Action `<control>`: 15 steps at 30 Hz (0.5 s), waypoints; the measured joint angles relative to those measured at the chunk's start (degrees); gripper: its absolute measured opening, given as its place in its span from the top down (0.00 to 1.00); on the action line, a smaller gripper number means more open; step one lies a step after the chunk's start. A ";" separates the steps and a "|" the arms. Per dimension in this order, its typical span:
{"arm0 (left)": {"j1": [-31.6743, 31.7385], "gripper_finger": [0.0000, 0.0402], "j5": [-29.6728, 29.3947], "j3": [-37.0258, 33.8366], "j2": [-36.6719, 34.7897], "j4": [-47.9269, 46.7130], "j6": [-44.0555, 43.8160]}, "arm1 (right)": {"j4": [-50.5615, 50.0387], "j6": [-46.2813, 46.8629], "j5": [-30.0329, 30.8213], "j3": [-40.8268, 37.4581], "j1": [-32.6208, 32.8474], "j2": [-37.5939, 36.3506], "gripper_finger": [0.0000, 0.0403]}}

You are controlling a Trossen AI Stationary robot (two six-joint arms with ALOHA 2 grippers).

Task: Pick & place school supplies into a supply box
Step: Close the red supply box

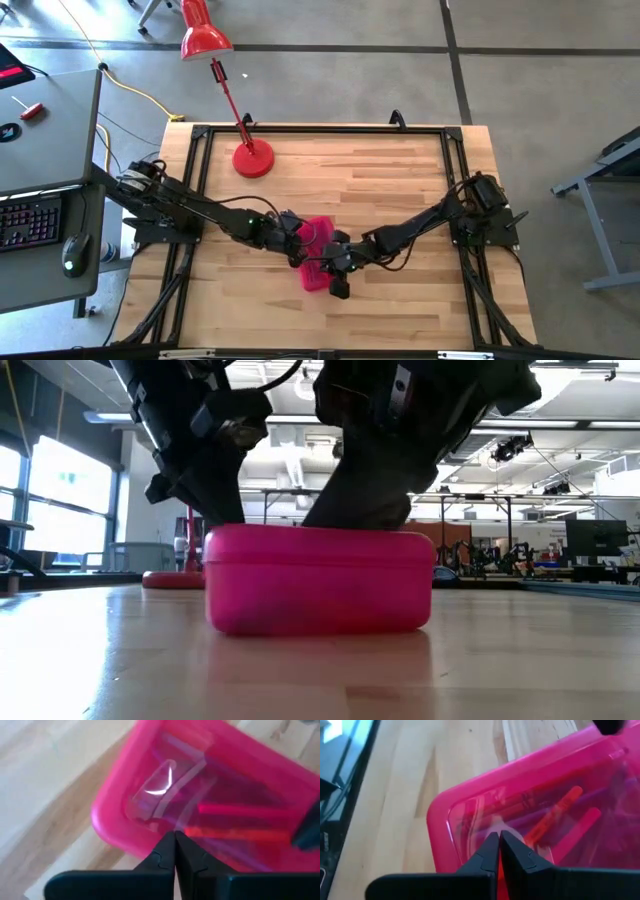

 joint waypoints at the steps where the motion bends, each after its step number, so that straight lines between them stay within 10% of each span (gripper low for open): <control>1: 0.00 0.90 1.11 0.00 -0.06 -0.02 -0.08 | -1.30 0.02 -0.14 0.01 -0.16 -0.35 1.00; 15: -0.04 0.92 3.44 0.00 -0.07 -0.02 -0.16 | -32.58 -0.48 10.35 -0.50 -0.56 -12.45 1.00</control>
